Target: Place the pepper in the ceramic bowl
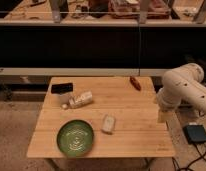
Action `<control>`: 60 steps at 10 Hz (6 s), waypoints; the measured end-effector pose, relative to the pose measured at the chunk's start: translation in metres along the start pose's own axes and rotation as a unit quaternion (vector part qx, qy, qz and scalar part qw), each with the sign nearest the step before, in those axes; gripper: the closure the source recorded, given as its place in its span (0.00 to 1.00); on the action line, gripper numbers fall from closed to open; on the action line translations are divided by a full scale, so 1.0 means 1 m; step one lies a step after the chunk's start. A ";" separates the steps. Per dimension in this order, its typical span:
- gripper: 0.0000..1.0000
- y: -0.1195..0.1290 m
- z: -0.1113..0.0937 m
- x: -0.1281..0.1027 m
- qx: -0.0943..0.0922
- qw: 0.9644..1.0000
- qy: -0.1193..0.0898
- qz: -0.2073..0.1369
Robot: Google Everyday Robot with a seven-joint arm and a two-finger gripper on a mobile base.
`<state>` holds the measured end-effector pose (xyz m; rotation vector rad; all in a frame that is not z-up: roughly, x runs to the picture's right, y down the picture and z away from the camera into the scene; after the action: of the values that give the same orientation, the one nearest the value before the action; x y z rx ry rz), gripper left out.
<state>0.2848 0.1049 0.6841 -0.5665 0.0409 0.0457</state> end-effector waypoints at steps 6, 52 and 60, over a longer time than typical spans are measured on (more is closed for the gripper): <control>0.35 0.000 0.001 0.000 0.000 1.000 0.000 0.000; 0.35 -0.295 0.149 -0.010 0.115 0.921 -0.245 0.280; 0.35 -0.303 0.195 -0.027 0.140 0.901 -0.300 0.281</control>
<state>0.2799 -0.0463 1.0120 -0.2169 -0.3878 0.7672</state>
